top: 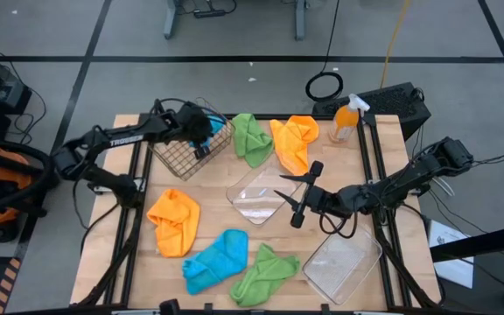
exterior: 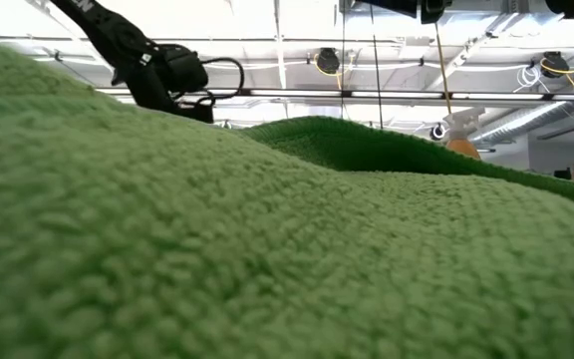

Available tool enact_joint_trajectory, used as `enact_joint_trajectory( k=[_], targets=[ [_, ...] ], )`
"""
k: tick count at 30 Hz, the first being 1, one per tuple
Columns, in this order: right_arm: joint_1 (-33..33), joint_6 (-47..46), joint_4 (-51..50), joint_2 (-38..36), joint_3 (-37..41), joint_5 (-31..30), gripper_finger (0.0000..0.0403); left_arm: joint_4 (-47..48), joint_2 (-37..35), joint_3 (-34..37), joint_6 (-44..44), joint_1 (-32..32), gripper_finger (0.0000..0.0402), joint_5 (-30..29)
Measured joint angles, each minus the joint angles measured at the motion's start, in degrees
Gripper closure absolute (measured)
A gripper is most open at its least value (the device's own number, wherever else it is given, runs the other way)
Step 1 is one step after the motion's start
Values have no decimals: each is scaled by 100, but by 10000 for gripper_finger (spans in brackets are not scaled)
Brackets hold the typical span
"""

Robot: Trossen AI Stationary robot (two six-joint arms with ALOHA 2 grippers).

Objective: Sort microfiber towel by color & place in baskets
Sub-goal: Put the top blue towel into the gold wire basket

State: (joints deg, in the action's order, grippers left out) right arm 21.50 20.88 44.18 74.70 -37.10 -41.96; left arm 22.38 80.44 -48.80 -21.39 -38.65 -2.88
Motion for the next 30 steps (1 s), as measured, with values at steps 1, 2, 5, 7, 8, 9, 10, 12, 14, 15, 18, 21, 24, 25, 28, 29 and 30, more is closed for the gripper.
enact_joint_trajectory(
  k=[1, 2, 5, 7, 8, 9, 10, 12, 14, 15, 18, 21, 24, 25, 28, 29, 30],
  targets=[
    [0, -1, -4, 0, 0, -2, 204, 26, 46, 0, 0, -1, 355, -6],
    [0, 0, -2, 0, 0, -2, 204, 50, 91, 0, 0, -3, 355, -10],
    [0, -1, -2, 0, 0, -2, 204, 117, 217, 0, 4, -1, 355, -5],
    [0, 0, -1, 0, 0, -2, 204, 115, 296, 0, 5, -1, 355, 65],
    [0, -2, 1, 0, 0, -2, 204, 115, 331, 0, 9, -1, 355, 135],
    [0, -1, 1, 0, 0, -2, 204, 116, 365, 0, 10, 1, 355, 184],
    [0, -1, 1, 0, 0, -2, 204, 115, 390, 0, 11, 1, 355, 225],
    [0, -3, 1, 0, 0, -2, 204, 115, 435, 0, 13, 1, 355, 249],
    [0, -4, 1, 0, 0, -2, 204, 119, 473, 0, 13, 1, 355, 254],
    [0, -4, 1, 0, 0, -2, 204, 121, 483, 2, 15, 1, 355, 254],
    [0, -4, 3, 0, 0, -2, 204, 119, 488, 2, 15, 1, 355, 259],
    [0, -4, 4, 0, 0, -2, 204, 117, 488, 2, 36, 1, 354, 260],
    [0, -4, 5, 0, 0, -2, 204, 117, 488, 2, 171, 4, 336, 165],
    [0, -4, 3, 0, 0, -2, 204, 121, 488, 2, 209, 4, 325, 110],
    [0, -4, 5, 0, 0, -2, 204, 130, 488, 2, 296, 4, 283, 71],
    [0, -4, 5, 0, 0, -2, 204, 131, 488, 2, 298, 4, 269, 66],
    [0, -4, 5, 0, 0, -2, 204, 136, 488, 2, 307, 4, 256, 66]
  ],
)
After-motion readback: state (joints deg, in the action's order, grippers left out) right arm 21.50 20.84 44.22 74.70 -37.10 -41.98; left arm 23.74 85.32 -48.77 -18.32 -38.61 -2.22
